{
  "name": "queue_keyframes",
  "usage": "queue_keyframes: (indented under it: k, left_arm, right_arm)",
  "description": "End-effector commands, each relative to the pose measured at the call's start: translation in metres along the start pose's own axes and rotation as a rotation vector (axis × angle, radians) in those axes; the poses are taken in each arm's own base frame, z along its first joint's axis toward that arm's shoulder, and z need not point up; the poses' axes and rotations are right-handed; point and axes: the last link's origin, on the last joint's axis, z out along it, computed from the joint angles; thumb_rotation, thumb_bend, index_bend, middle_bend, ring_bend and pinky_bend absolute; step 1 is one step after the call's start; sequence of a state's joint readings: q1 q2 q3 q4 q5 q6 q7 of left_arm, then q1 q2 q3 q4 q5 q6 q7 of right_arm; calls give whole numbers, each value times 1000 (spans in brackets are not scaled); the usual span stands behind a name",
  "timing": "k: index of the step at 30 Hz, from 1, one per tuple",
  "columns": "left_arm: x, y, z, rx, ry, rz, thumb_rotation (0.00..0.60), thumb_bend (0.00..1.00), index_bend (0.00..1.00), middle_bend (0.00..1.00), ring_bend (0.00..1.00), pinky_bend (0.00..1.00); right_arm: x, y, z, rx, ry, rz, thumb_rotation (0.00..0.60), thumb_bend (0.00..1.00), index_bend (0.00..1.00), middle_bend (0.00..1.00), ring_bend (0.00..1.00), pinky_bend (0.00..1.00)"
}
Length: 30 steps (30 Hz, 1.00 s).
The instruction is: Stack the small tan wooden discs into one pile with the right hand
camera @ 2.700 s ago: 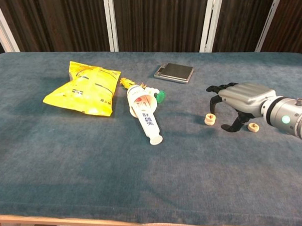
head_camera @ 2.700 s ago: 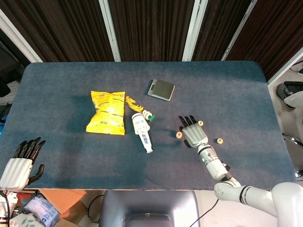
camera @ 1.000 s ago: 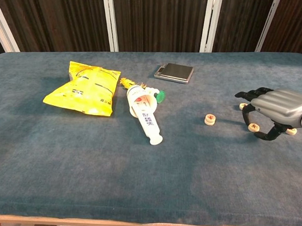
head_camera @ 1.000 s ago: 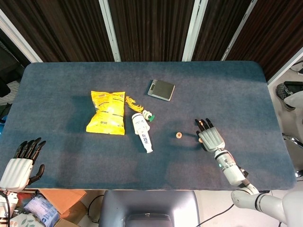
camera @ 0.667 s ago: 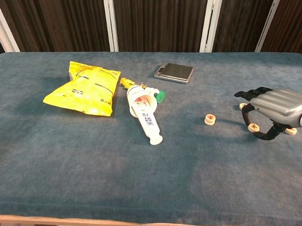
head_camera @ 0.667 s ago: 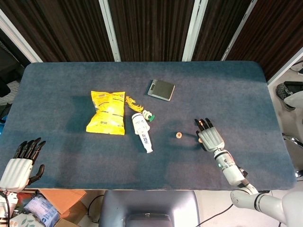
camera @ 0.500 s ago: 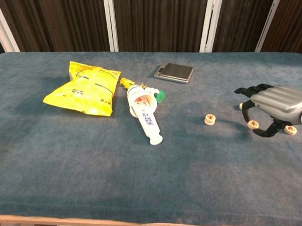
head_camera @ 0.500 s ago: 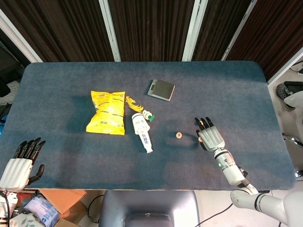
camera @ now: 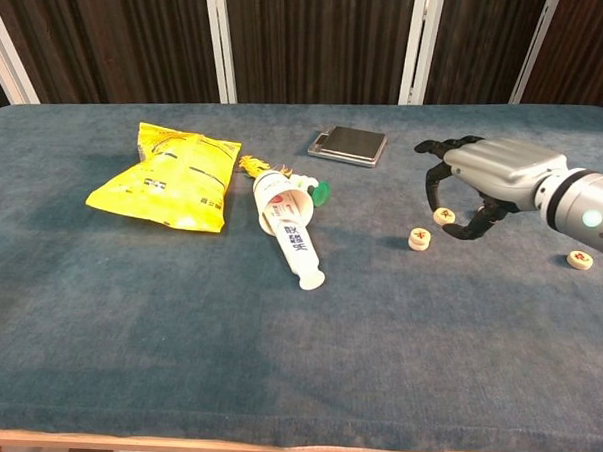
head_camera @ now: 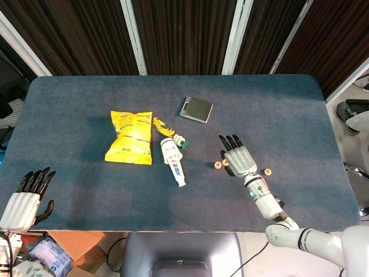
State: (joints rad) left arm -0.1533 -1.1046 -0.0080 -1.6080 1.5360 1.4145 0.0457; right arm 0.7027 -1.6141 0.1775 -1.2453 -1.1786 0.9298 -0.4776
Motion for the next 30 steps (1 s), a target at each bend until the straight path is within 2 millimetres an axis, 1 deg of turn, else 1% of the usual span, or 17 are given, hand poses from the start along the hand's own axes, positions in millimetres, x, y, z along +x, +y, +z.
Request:
queue_keyframes:
  k: [1, 3, 7, 24, 30]
  left_arm:
    - [1, 0, 0, 1, 2, -1, 600, 509, 0, 0, 0, 38]
    - [1, -1, -1, 3, 4, -3, 600, 508, 0, 0, 0, 38]
    - [3, -2, -3, 4, 7, -8, 600, 509, 0, 0, 0, 38]
    - [3, -1, -4, -1, 8, -12, 600, 507, 0, 0, 0, 38]
    - [3, -2, -4, 0, 10, -14, 600, 508, 0, 0, 0, 38]
  right_arm:
    - [0, -14, 7, 13, -12, 9, 600, 477, 654, 24, 0, 0]
    - [-1, -20, 10, 15, -22, 6, 600, 477, 654, 24, 0, 0]
    - [-5, -23, 14, 8, -36, -4, 600, 476, 654, 24, 0, 0]
    - [-9, -20, 18, -10, -49, -11, 600, 477, 649, 24, 0, 0]
    - [-10, -21, 18, -6, -52, -14, 600, 477, 561, 24, 0, 0]
